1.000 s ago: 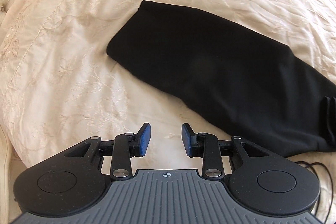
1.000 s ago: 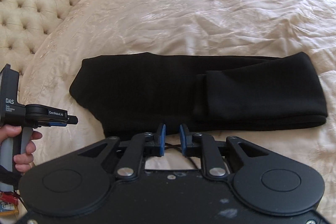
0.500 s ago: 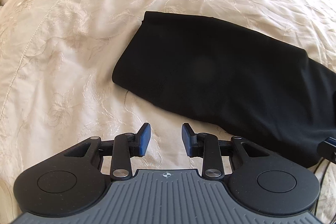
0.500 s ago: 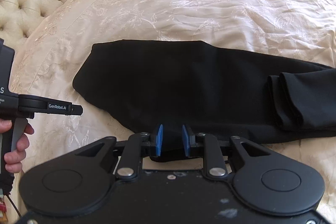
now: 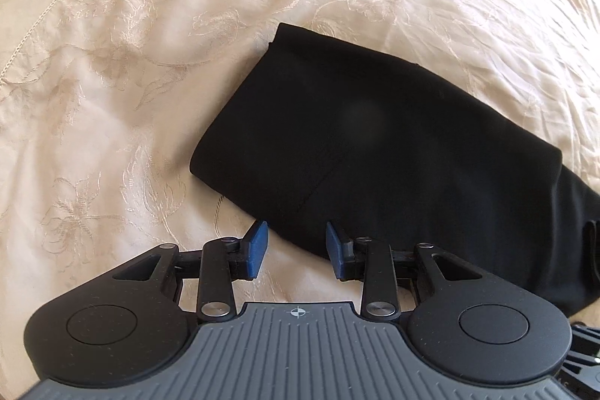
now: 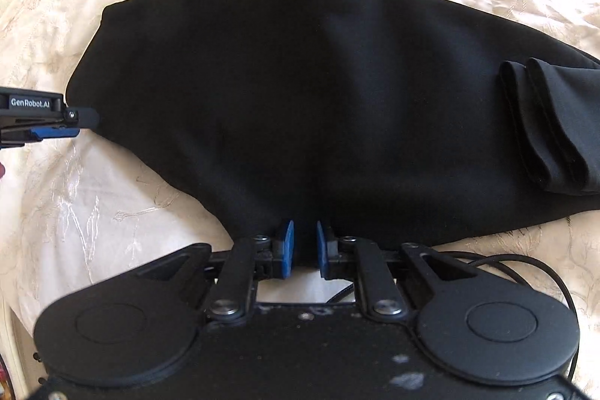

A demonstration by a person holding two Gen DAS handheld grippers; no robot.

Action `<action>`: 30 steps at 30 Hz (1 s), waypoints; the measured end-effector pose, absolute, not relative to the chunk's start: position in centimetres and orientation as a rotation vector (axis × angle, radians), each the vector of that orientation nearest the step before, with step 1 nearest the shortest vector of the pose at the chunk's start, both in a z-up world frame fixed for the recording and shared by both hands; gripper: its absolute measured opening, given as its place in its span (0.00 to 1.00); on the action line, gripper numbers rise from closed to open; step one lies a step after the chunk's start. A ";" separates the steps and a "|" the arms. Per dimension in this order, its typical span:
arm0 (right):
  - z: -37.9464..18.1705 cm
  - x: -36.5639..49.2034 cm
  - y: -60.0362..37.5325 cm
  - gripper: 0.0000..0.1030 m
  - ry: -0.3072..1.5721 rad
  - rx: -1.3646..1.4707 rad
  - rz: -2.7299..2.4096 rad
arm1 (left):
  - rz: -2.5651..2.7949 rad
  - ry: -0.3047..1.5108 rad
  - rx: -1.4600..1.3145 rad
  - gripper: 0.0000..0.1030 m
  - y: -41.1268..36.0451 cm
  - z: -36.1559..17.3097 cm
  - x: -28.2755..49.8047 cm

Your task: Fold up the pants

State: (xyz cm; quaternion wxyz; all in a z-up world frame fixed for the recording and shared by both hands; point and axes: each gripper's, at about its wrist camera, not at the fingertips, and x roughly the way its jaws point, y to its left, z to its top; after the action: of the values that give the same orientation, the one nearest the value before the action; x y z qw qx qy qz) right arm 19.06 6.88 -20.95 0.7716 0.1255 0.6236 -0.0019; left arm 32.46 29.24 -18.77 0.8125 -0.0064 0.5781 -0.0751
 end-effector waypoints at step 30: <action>-22.0 21.6 6.6 0.13 1.413 0.295 0.001 | -0.097 1.258 -0.277 0.73 30.0 -22.6 35.6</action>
State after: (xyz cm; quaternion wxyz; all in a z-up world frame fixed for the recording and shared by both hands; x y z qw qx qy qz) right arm 21.59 6.62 -22.01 0.7506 0.1352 0.6468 0.0007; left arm 35.61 29.98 -22.64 0.7985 -0.1292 0.5862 -0.0451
